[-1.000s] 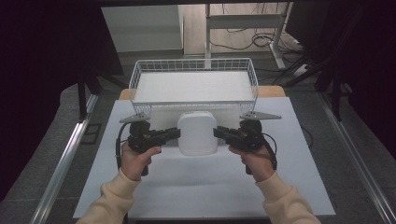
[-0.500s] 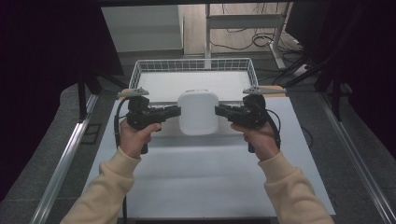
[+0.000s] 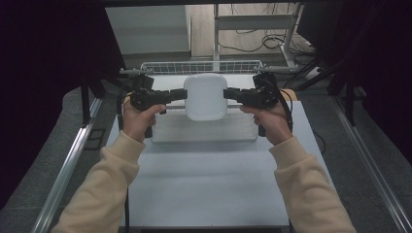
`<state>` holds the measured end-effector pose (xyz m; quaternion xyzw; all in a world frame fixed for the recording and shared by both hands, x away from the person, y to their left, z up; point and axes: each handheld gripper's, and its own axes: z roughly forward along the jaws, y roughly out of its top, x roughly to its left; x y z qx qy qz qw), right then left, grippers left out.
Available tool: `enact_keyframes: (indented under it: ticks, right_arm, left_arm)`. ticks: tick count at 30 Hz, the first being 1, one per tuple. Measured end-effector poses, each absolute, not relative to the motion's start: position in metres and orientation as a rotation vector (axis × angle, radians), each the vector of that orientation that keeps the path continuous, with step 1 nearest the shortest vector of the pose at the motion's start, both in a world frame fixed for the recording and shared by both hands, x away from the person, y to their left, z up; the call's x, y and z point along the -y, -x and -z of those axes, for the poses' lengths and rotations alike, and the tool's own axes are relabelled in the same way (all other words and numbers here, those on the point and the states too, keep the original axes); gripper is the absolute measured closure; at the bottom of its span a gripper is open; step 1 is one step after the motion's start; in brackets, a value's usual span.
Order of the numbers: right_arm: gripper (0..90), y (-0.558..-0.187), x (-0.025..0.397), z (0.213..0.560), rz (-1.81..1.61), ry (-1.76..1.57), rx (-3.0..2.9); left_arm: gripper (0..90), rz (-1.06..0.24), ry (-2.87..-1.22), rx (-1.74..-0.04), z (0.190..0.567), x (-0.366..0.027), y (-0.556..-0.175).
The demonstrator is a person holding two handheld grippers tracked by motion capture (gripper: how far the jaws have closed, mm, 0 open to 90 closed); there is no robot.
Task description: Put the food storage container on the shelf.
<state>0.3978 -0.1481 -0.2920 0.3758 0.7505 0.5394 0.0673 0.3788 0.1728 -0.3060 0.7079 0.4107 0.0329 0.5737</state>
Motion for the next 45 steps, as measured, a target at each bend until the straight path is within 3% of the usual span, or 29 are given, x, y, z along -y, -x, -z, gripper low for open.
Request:
enact_keyframes:
  ticks: [13,24,36,45]
  right_arm:
    - [78.9,-0.431,0.139,0.278,-1.642,-1.174,-2.283]
    - [78.9,-0.457,0.133,0.280,-1.614,-1.253,-2.329]
    - [77.3,-0.491,0.133,0.284,-1.672,-1.458,-2.342]
    - [72.2,-0.514,0.127,0.294,-1.646,-1.635,-2.364]
  left_arm:
    - [80.8,-0.060,-1.667,-0.996,0.289,-0.182,-0.408]
    - [80.8,0.009,-1.653,-1.053,0.297,-0.188,-0.434]
    - [79.6,0.144,-1.582,-1.151,0.301,-0.196,-0.470]
    - [76.1,0.340,-1.482,-1.229,0.317,-0.207,-0.499]
